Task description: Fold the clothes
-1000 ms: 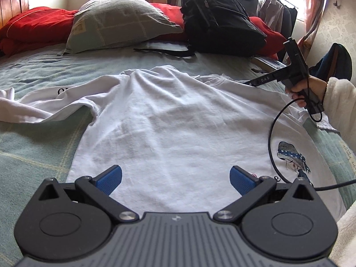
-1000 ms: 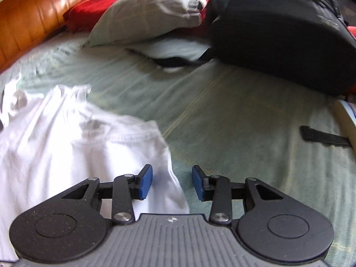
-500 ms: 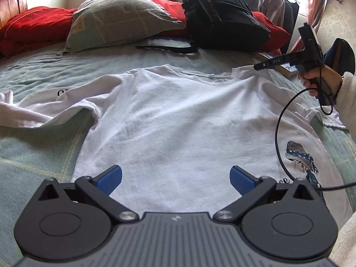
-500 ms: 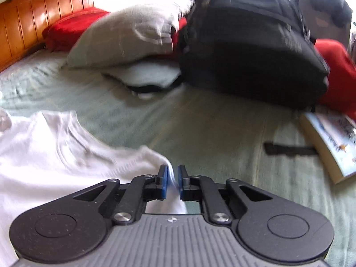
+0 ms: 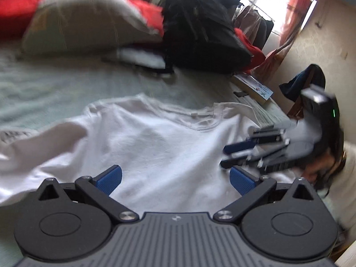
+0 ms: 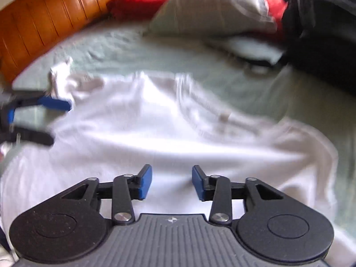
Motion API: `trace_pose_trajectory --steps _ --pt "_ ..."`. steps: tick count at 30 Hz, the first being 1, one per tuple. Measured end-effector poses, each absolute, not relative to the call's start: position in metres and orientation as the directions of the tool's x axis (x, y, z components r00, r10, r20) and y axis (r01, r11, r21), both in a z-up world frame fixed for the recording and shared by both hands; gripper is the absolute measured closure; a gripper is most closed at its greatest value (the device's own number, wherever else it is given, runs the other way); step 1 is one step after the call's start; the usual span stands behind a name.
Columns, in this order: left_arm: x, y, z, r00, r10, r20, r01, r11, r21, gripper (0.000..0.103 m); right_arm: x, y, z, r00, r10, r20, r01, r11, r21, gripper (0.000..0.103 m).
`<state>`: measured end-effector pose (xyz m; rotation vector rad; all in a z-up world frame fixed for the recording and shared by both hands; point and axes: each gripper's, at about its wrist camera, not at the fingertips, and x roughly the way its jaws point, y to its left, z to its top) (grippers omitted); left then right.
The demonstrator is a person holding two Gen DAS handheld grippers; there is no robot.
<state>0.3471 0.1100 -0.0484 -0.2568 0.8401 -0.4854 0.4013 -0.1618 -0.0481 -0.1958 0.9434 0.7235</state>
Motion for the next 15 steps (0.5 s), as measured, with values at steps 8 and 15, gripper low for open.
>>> trace_pose_trajectory --steps 8,15 --pt "0.406 0.134 -0.069 0.638 -0.275 -0.719 0.131 0.959 -0.251 0.005 0.443 -0.138 -0.06 0.481 0.421 -0.769 -0.547 0.83 0.112 0.052" --pt "0.363 0.127 -0.048 0.645 -0.32 -0.694 0.251 0.946 -0.203 0.003 0.481 -0.117 -0.056 0.496 0.435 -0.752 -0.623 0.781 0.041 0.053"
